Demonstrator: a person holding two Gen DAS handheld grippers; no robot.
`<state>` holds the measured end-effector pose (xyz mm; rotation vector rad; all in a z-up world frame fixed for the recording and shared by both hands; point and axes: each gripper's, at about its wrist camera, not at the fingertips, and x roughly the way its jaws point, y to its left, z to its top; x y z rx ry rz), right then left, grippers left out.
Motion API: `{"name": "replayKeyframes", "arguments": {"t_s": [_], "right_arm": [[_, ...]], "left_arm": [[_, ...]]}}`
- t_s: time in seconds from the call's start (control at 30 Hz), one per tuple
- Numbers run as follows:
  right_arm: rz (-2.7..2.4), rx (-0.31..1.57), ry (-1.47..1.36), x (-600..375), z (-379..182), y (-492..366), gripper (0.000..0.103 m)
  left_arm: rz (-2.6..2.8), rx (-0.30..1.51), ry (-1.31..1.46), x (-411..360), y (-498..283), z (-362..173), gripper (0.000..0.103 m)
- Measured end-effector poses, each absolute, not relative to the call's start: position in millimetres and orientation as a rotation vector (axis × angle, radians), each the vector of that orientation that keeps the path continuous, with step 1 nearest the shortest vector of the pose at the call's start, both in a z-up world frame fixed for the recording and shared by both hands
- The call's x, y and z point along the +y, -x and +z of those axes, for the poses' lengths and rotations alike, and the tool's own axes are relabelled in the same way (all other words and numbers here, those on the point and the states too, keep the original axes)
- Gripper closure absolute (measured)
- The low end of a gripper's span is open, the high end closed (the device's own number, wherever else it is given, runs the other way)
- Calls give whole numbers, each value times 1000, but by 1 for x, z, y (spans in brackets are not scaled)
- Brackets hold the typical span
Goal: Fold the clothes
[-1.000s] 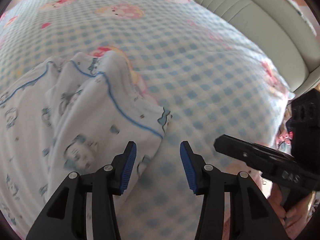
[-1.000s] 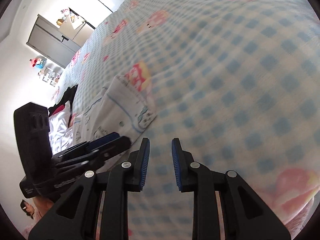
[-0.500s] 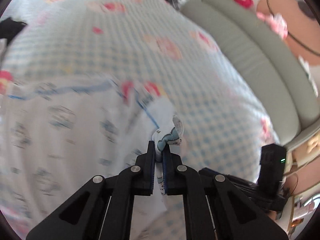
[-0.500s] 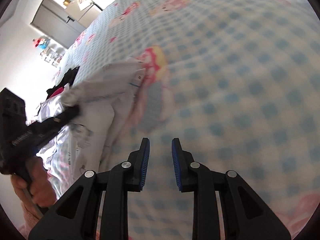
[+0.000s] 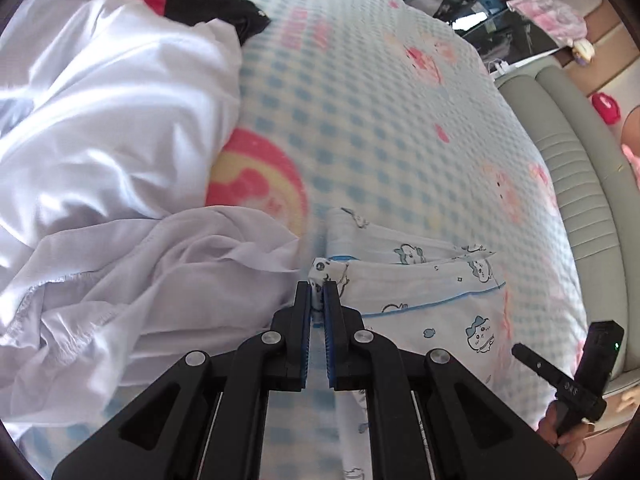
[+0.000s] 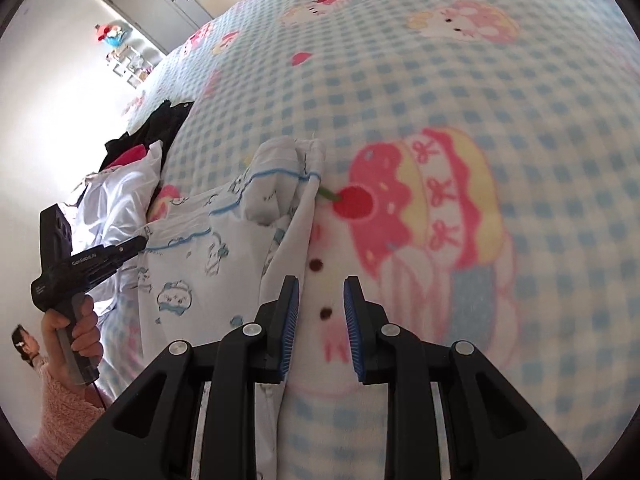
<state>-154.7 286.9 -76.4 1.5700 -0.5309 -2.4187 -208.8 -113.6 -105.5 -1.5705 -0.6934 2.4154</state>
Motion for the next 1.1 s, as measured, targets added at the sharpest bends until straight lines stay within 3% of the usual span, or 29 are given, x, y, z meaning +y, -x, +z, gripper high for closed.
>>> {"name": "replayKeyframes", "arguments": {"t_s": [0.13, 0.17, 0.2, 0.27, 0.67, 0.83, 0.93, 0.97, 1.0, 1.03, 1.1], "right_arm": [[-2459, -580, -1566, 296, -76, 187, 75], [-2439, -596, -1569, 294, -78, 195, 75], [-2421, -587, -1572, 290, -80, 202, 74], [-2409, -512, -1577, 277, -80, 208, 74], [-2289, -282, -1586, 208, -96, 217, 74], [-2330, -348, -1609, 219, -103, 235, 62], [-2205, -403, -1651, 217, -118, 247, 59], [-2143, -426, -1646, 214, -121, 246, 59], [-2109, -437, -1636, 211, -122, 245, 69], [-2128, -428, -1615, 211, -118, 241, 82], [-2165, -409, -1572, 211, -110, 234, 93]], "left_arm": [[2321, -744, 1528, -112, 208, -114, 95], [2300, -739, 1532, -108, 208, -117, 89], [2308, -712, 1543, -103, 210, -118, 72], [2349, -655, 1561, -93, 213, -121, 54], [2516, -565, 1606, -93, 205, -129, 54], [2495, -541, 1646, -95, 214, -139, 53], [2505, -513, 1660, -93, 217, -141, 60], [2529, -505, 1641, -92, 215, -137, 81], [2553, -495, 1611, -92, 213, -131, 92], [2572, -483, 1579, -91, 210, -125, 93], [2587, -456, 1533, -89, 208, -115, 96]]}}
